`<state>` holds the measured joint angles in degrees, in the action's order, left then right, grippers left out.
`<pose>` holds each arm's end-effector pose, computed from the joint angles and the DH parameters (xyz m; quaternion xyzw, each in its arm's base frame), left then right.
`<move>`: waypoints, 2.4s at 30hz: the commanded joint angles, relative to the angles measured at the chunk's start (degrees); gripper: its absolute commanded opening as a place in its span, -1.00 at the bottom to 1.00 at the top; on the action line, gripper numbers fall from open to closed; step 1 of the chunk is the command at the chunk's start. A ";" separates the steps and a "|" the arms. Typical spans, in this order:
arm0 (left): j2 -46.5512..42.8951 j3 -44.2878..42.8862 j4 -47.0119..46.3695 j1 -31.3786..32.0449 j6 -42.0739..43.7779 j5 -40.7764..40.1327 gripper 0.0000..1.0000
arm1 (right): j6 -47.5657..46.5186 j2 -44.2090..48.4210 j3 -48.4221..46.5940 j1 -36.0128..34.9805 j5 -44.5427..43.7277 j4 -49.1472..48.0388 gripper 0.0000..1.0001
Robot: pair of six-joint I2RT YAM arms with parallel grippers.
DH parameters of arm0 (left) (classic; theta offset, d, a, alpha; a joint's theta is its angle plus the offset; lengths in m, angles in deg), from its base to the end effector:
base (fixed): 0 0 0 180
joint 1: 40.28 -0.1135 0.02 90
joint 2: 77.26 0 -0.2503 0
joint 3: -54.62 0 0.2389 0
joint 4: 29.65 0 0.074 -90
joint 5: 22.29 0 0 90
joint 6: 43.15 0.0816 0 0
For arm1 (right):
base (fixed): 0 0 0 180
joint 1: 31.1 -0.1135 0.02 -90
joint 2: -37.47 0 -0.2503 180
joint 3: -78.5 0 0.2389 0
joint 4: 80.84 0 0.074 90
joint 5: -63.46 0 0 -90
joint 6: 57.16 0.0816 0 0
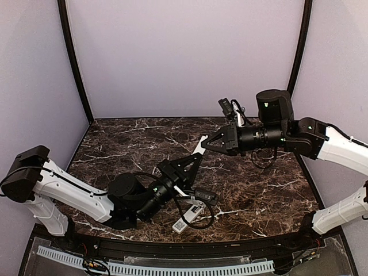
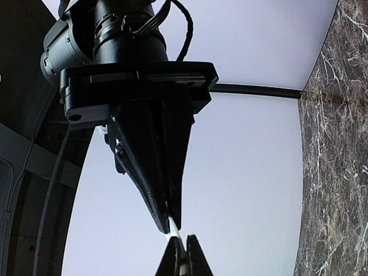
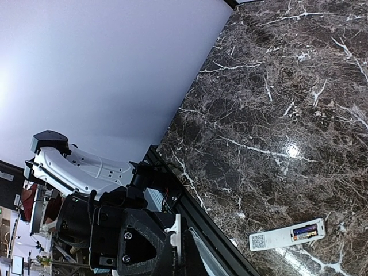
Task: Load the batteries into the remote control
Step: Pass from the right arm to the left, then pass from the left arm to the right
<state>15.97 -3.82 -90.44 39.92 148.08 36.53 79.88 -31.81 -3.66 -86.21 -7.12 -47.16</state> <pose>0.1028 -0.3471 0.2901 0.5132 0.2215 0.2891 0.7771 0.1525 0.2661 0.3473 -0.1526 0.8026 0.5227 0.2437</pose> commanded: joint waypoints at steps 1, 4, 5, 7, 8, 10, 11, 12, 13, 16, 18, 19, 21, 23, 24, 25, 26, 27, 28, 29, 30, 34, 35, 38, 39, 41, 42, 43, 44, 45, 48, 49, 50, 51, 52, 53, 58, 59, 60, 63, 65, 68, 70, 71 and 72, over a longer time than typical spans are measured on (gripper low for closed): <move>-2.08 -1.59 -17.26 -0.14 -0.20 0.06 -1.00 | -0.59 -1.23 -1.05 -0.52 2.02 -1.49 -1.00; -2.43 -1.56 -17.28 -0.14 -0.36 0.13 -1.00 | -0.73 -0.83 -1.05 -0.52 1.83 -1.48 -1.00; -2.59 -1.54 -17.25 -0.14 -0.52 0.26 -1.00 | -0.85 -0.70 -1.02 -0.52 1.77 -1.65 -1.00; -2.91 -1.47 -17.23 -0.14 -1.34 0.47 -1.00 | -1.13 -0.28 -0.94 -0.52 1.99 -2.29 -0.97; -3.03 -1.46 -17.22 -0.09 -2.34 0.58 -1.00 | -1.39 -0.18 -0.86 -0.52 2.37 -2.92 -0.76; -3.70 -1.75 -17.30 -0.01 -5.48 0.85 -1.00 | -2.91 0.42 -0.54 -0.52 3.59 -5.18 -0.33; -4.47 -2.00 -17.26 0.06 -7.04 0.92 -1.00 | -3.90 0.90 -0.36 -0.52 4.02 -6.32 -0.18; -4.95 -2.55 -17.24 0.18 -11.02 0.98 -1.00 | -5.31 1.57 -0.25 -0.50 4.27 -7.52 -0.04; -6.25 -2.88 -17.27 0.24 -13.32 1.17 -1.00 | -6.81 2.32 -0.22 -0.52 4.25 -8.71 0.30; -10.61 -4.14 -16.00 0.30 -26.13 2.24 -1.00 | -10.97 5.98 1.27 -0.50 2.65 -15.49 0.64; -13.31 -4.74 -12.65 0.30 -33.00 4.02 -1.00 | -12.48 8.40 3.55 -0.58 2.14 -22.46 0.68; -14.02 -4.94 -10.61 0.26 -35.12 5.62 -1.00 | -12.95 9.42 4.81 -0.54 2.19 -26.02 0.69; -15.62 -5.49 -8.58 0.30 -40.55 7.69 -1.00 | -13.46 10.18 6.86 -0.68 2.86 -32.54 0.70; -16.73 -5.87 -7.35 0.30 -45.32 9.64 -1.00 | -13.61 9.80 7.84 -0.82 3.77 -37.64 0.69; -17.55 -5.81 -6.88 0.30 -48.67 11.18 -1.00 | -13.62 9.06 7.80 -0.85 4.35 -39.56 0.69; -17.99 -5.66 -5.41 0.30 -50.16 12.00 -1.00 | -13.69 7.89 7.60 -0.99 5.08 -41.37 0.69; -18.81 -5.62 -4.59 0.30 -53.00 13.62 -1.00 | -13.84 6.91 7.11 -1.19 5.98 -42.96 0.69; -19.11 -5.64 -3.07 0.30 -55.03 14.31 -1.00 | -14.28 5.71 6.32 -1.59 6.73 -44.46 0.69; -19.50 -5.70 -2.50 0.30 -55.67 15.18 -1.00 | -15.06 4.72 5.34 -2.40 7.37 -45.45 0.70; -19.67 -5.74 -1.96 0.30 -56.38 15.49 -1.00 | -16.11 3.47 4.05 -3.25 7.62 -45.95 0.71; -19.69 -5.71 -1.80 0.30 -56.48 15.83 -1.00 | -17.36 2.47 2.74 -4.17 7.65 -46.16 0.71; -19.29 -5.84 -1.30 0.30 -56.13 15.66 -1.00 | -19.94 -0.51 -0.37 -7.31 4.22 -48.48 0.67; -19.13 -5.84 -1.17 0.30 -56.07 15.65 -1.00 | -19.16 -1.25 -0.42 -7.64 3.48 -49.81 0.63; -18.67 -5.92 -0.87 0.30 -55.61 15.46 -1.00 | -16.40 -3.51 -1.18 -8.08 2.82 -52.32 0.44; -18.34 -6.00 -1.00 0.30 -55.09 15.23 -1.00 | -15.77 -4.26 -1.32 -8.39 2.59 -52.95 0.39; -17.94 -6.14 -1.52 0.30 -54.23 14.64 -1.00 | -14.29 -5.73 -1.74 -9.04 1.58 -53.53 0.34; -17.79 -6.32 -1.61 0.30 -53.42 14.47 -1.00 | -13.60 -6.38 -2.18 -9.37 0.95 -53.45 0.32; -17.48 -6.39 -1.63 0.30 -52.85 14.30 -1.00 | -12.76 -7.03 -2.55 -9.67 0.21 -53.16 0.30; -17.26 -6.44 -1.96 0.30 -51.52 14.13 -1.00 | -11.98 -7.57 -2.98 -9.86 -0.17 -53.03 0.29; -16.76 -6.45 -2.25 0.30 -50.67 13.84 -1.00 | -10.92 -8.14 -3.47 -9.92 -0.41 -52.89 0.28; -15.52 -6.23 -5.76 0.30 -46.41 12.94 -1.00 | -8.80 -9.25 -4.71 -10.17 0.08 -52.52 0.21; -15.00 -6.22 -7.10 0.30 -45.87 12.27 -1.00 | -8.62 -9.48 -4.94 -10.18 0.42 -52.60 0.16; -14.59 -6.20 -7.59 0.30 -44.92 11.97 -1.00 | -8.48 -9.54 -5.00 -10.18 0.58 -52.54 0.09; -14.49 -6.16 -8.22 0.30 -44.69 11.46 -1.00 | -8.41 -9.64 -4.99 -10.12 0.65 -52.58 -0.01; -14.35 -6.12 -8.41 0.30 -44.45 11.34 -1.00 | -8.39 -9.57 -4.86 -10.26 0.58 -52.63 -0.12; -14.33 -6.07 -8.60 0.30 -44.36 11.21 -1.00 | -8.30 -9.56 -4.69 -10.25 0.43 -52.71 -0.22; -14.04 -5.76 -10.04 0.28 -43.68 10.40 -1.00 | -7.95 -9.66 -3.82 -10.28 0.29 -53.32 -0.25; -13.95 -5.83 -10.83 0.30 -43.50 10.28 -1.00 | -7.94 -9.65 -3.77 -10.28 0.45 -53.26 -0.20; -13.78 -5.84 -11.17 0.26 -43.07 10.18 -1.00 | -7.90 -9.73 -3.69 -10.28 0.59 -53.03 -0.13; -13.81 -5.77 -12.23 0.38 -42.51 10.28 -1.00 | -8.10 -9.52 -2.90 -10.28 0.71 -52.64 -0.04; -14.02 -5.62 -12.67 0.35 -42.35 10.43 -1.00 | -8.09 -8.99 -2.29 -10.19 0.57 -52.62 -0.04; -14.36 -5.32 -13.25 0.39 -41.86 10.57 -1.00 | -8.32 -8.16 -1.65 -10.19 -0.29 -52.12 -0.04; -14.39 -5.12 -13.77 0.39 -41.64 10.66 -1.00 | -8.29 -7.67 -1.15 -10.19 -1.15 -51.89 -0.09; -14.35 -4.96 -14.00 0.39 -41.40 10.68 -1.00 | -8.22 -7.55 -0.86 -10.14 -1.70 -51.87 -0.12; -14.33 -4.92 -14.52 0.39 -41.26 10.65 -1.00 | -8.04 -7.42 -0.61 -10.16 -2.00 -51.91 -0.13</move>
<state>2.35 -9.17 -91.32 40.03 105.63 47.83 71.80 -41.07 -5.56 -96.01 -7.34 -97.95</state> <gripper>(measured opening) 0.017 0.447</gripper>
